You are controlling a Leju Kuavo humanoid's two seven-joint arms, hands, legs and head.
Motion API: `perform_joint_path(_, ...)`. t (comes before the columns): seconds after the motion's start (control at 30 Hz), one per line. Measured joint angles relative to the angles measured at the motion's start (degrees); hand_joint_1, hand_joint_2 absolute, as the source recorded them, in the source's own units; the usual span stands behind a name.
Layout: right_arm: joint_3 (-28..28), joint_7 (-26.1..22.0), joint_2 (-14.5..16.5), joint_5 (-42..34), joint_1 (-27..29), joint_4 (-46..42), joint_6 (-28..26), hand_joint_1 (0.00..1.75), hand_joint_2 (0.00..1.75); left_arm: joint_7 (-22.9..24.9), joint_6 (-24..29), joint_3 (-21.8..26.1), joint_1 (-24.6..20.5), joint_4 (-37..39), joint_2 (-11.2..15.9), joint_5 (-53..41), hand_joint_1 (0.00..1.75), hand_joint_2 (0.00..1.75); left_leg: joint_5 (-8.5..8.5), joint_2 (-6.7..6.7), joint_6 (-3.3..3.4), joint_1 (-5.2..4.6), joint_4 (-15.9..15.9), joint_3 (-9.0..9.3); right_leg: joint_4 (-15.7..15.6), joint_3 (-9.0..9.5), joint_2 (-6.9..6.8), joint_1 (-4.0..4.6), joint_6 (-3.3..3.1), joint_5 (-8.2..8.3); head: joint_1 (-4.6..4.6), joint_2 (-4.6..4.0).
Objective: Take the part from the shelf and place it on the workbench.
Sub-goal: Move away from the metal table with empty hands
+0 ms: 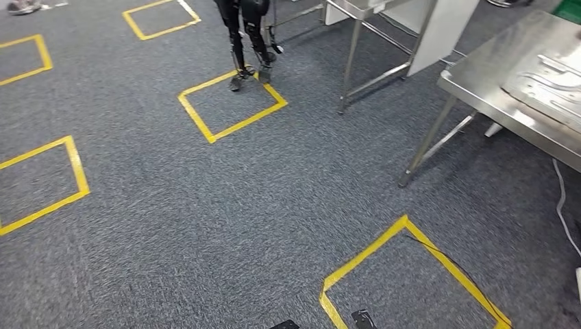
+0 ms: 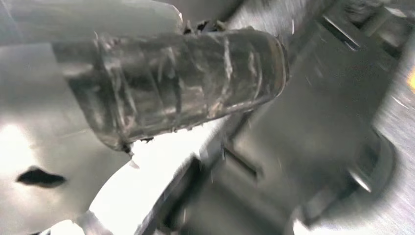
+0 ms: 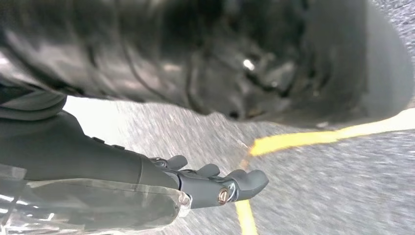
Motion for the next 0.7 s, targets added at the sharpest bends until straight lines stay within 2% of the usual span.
perform_joint_path(0.03,0.0,-0.5,-0.4,0.7,0.0,0.0,0.9,0.0,0.0,-0.4,-2.7,1.0,0.7,0.0,1.3,2.3,0.0,0.0,-0.16,-0.61,-0.34,-0.02,0.3,-0.14,-2.6,1.13,1.17,-0.09,-0.19,0.77,-0.02,0.0)
perform_joint_path(0.07,0.0,-1.0,-0.7,1.3,-0.1,0.0,1.8,0.0,0.0,-0.8,-5.5,2.2,1.5,0.0,2.8,4.3,0.0,0.0,-0.24,-1.1,-0.71,-0.02,0.5,-0.32,-3.8,1.67,2.03,-0.1,-0.41,0.84,-0.02,0.0)
perform_joint_path(0.1,0.0,-1.3,-1.0,1.8,-0.1,0.0,2.6,0.0,0.0,-0.8,-8.1,3.5,2.2,0.1,4.5,5.8,0.0,0.0,-0.19,-1.64,-1.1,0.01,0.5,-0.49,-4.0,1.81,2.09,0.01,-0.67,0.63,-0.02,0.0)
perform_joint_path(0.13,0.0,-1.5,-1.3,2.0,-0.1,0.0,3.1,0.0,0.0,-0.8,-10.0,4.7,2.8,0.1,6.1,6.7,0.0,0.0,-0.04,-2.29,-1.46,0.12,0.3,-0.72,-4.1,1.96,1.4,-0.02,-1.05,0.79,-0.02,0.01)
perform_joint_path(0.17,0.0,-1.6,-1.5,2.2,-0.1,0.0,3.4,0.0,0.0,-0.9,-11.1,5.9,3.3,0.2,7.4,7.1,0.0,0.0,-0.02,-2.08,-1.8,0.16,0.4,-0.9,-4.4,2.16,0.66,-0.06,-1.45,0.95,-0.01,0.01)
perform_joint_path(0.2,0.0,-1.6,-1.7,2.3,-0.1,0.0,3.5,0.0,0.0,-0.8,-11.6,7.0,3.5,0.2,8.5,7.4,0.0,0.0,-0.44,-0.93,-2.19,0.12,1.0,-1.29,-4.6,2.39,-0.1,-0.15,-1.88,1.12,-0.18,0.01)
perform_joint_path(0.23,0.0,-1.6,-1.8,2.4,-0.2,0.0,3.5,0.0,0.0,-0.8,-11.6,7.8,3.6,0.3,9.3,7.6,0.0,0.0,-1.44,0.81,-2.57,0.09,2.6,-2.08,-4.9,2.62,-0.86,-0.27,-2.25,1.26,-0.39,0.01)
perform_joint_path(0.27,0.1,-1.6,-2.0,2.5,-0.1,0.0,3.5,0.0,0.0,-0.8,-11.5,8.7,3.7,0.3,10.0,7.7,0.0,0.0,-2.99,2.97,-2.95,0.15,5.4,-3.28,-5.0,2.69,-1.6,-0.24,-2.49,1.3,-0.6,0.0)
perform_joint_path(0.3,0.1,-1.6,-2.1,2.5,0.0,0.1,3.5,0.0,0.0,-0.7,-11.4,9.4,3.8,0.3,10.5,7.7,0.0,0.0,-4.79,4.51,-3.34,0.27,8.9,-4.99,-5.0,2.73,-2.41,-0.2,-2.64,1.25,-0.79,0.0)
perform_joint_path(0.33,0.1,-1.5,-2.2,2.5,0.1,0.1,3.5,0.0,0.0,-0.7,-11.3,10.1,3.9,0.3,10.9,7.8,0.0,0.0,-6.2,5.26,-3.63,0.45,12.4,-6.63,-5.0,2.77,-3.28,-0.17,-2.68,1.17,-0.81,0.0)
perform_joint_path(0.37,0.1,-1.5,-2.3,2.5,0.2,0.1,3.5,0.0,0.0,-0.6,-11.3,10.7,4.1,0.3,11.3,7.8,0.0,0.0,-6.8,5.65,-3.85,0.6,14.6,-7.63,-5.0,2.81,-4.16,-0.18,-2.65,1.06,-0.81,0.0)
perform_joint_path(0.4,0.1,-1.5,-2.3,2.5,0.2,0.1,3.5,0.0,0.0,-0.6,-11.1,11.2,4.2,0.3,11.6,7.8,0.0,0.0,-6.37,5.87,-3.98,0.71,14.8,-7.59,-5.0,2.9,-5.01,-0.22,-2.58,0.93,-0.83,0.01)
perform_joint_path(0.43,0.1,-1.5,-2.3,2.6,0.2,0.2,3.5,0.0,0.0,-0.6,-11.0,11.7,4.4,0.3,11.8,7.9,0.0,0.0,-4.99,6.16,-4.04,0.8,12.8,-6.36,-5.0,3.06,-5.74,-0.26,-2.48,0.78,-0.81,0.01)
perform_joint_path(0.5,0.1,-1.5,-2.4,2.7,0.0,0.1,3.6,0.0,0.0,-0.6,-10.5,12.5,4.6,0.3,12.1,7.9,0.0,0.0,-1.78,8.04,-3.86,0.69,5.2,-1.99,-5.0,3.57,-6.98,-0.24,-2.09,0.41,-0.81,0.01)
perform_joint_path(0.53,0.1,-1.6,-2.4,2.8,-0.1,0.1,3.7,0.0,0.0,-0.6,-10.3,12.8,4.7,0.3,12.2,8.0,0.0,0.0,-0.87,8.92,-3.53,0.49,2.1,-0.3,-5.0,3.81,-7.51,-0.11,-1.82,0.23,-0.78,0.01)
perform_joint_path(0.57,0.1,-1.6,-2.4,2.8,-0.1,0.1,3.8,0.0,0.0,-0.6,-10.2,13.2,4.8,0.3,12.3,8.1,0.0,0.0,-0.57,9.51,-3.15,0.27,0.3,0.66,-5.2,4.04,-7.99,0.04,-1.52,0.12,-0.76,0.01)
perform_joint_path(0.6,0.1,-1.6,-2.4,2.8,-0.1,0.1,3.9,0.0,0.0,-0.6,-10.1,13.5,5.0,0.3,12.3,8.2,0.0,0.0,-0.81,9.5,-2.74,0.04,-0.1,0.78,-5.3,4.24,-8.43,0.21,-1.23,0.07,-0.73,0.01)
perform_joint_path(0.63,0.1,-1.6,-2.4,2.9,-0.2,0.1,4.1,0.0,0.0,-0.6,-10.0,13.8,5.2,0.3,12.4,8.3,0.0,0.0,-0.71,8.88,-2.31,0.0,-0.3,0.77,-5.6,4.52,-8.91,0.3,-0.9,0.03,-0.72,0.01)
perform_joint_path(0.67,0.1,-1.6,-2.4,2.9,-0.3,0.1,4.2,0.0,0.0,-0.6,-10.0,14.1,5.4,0.3,12.5,8.5,0.0,0.0,-0.64,8.32,-1.92,0.16,-0.5,0.91,-5.7,4.73,-8.89,0.23,-0.51,-0.12,-0.73,0.01)
perform_joint_path(0.7,0.1,-1.6,-2.5,2.9,-0.3,0.1,4.3,0.0,0.0,-0.5,-9.9,14.3,5.5,0.3,12.6,8.6,0.0,0.0,-0.54,7.75,-1.56,0.29,-0.7,1.14,-5.3,4.77,-8.03,0.15,-0.19,-0.58,-0.65,0.01)
